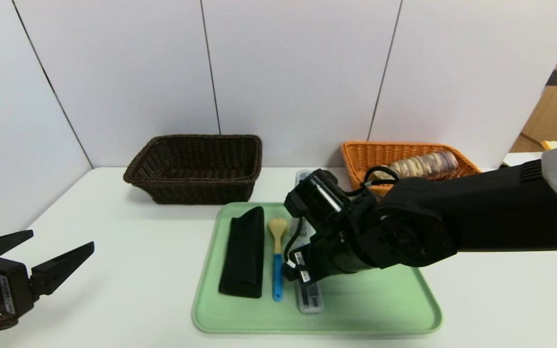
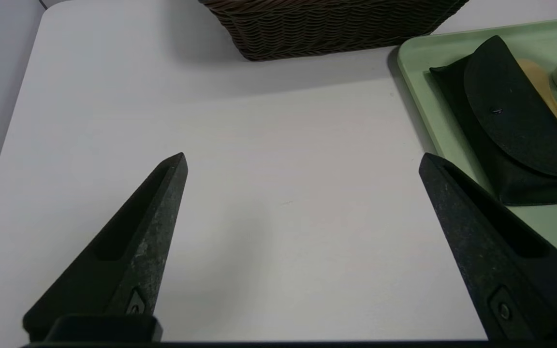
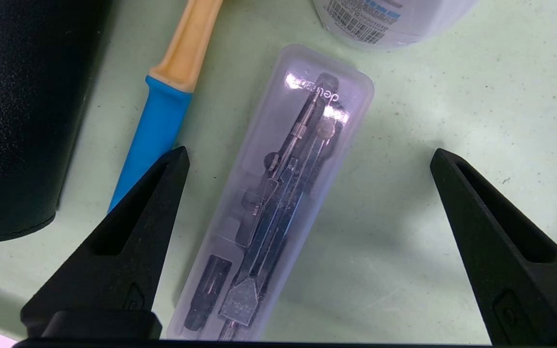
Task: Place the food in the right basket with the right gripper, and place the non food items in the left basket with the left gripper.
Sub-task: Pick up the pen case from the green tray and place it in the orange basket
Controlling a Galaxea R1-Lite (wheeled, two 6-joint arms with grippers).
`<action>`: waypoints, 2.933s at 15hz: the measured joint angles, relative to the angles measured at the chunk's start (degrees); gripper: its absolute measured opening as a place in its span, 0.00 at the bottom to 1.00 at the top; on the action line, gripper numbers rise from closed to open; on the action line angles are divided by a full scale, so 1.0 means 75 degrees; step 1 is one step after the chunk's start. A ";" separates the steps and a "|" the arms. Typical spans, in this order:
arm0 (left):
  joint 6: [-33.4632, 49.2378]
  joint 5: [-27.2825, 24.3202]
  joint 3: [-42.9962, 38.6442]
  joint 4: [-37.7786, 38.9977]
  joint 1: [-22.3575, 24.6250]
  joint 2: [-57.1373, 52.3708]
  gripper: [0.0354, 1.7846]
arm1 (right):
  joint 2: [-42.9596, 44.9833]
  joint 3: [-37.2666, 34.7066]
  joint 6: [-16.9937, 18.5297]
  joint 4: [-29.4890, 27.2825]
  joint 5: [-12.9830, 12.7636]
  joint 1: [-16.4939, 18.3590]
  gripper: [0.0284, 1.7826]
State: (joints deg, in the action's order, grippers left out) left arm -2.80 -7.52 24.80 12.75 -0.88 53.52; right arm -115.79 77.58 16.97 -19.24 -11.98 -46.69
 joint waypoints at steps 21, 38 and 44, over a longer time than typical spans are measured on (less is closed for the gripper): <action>0.0015 0.0000 -0.0042 -0.0003 0.0000 -0.0010 0.94 | 0.0554 -0.0444 0.0122 0.0148 0.0011 0.0063 0.30; 0.0257 -0.0010 -0.0117 0.0746 0.0000 0.0195 0.94 | 0.2315 -0.0502 -0.1859 0.3620 0.0163 0.2820 0.30; 0.0657 0.0005 -0.0848 0.3183 0.0000 0.0798 0.94 | 0.0775 0.0535 -0.2084 0.5001 0.0210 0.3454 0.30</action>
State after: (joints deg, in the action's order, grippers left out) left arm 2.12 -7.49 18.43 36.62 -0.88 59.50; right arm -109.97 81.59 1.34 18.27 -10.41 -20.78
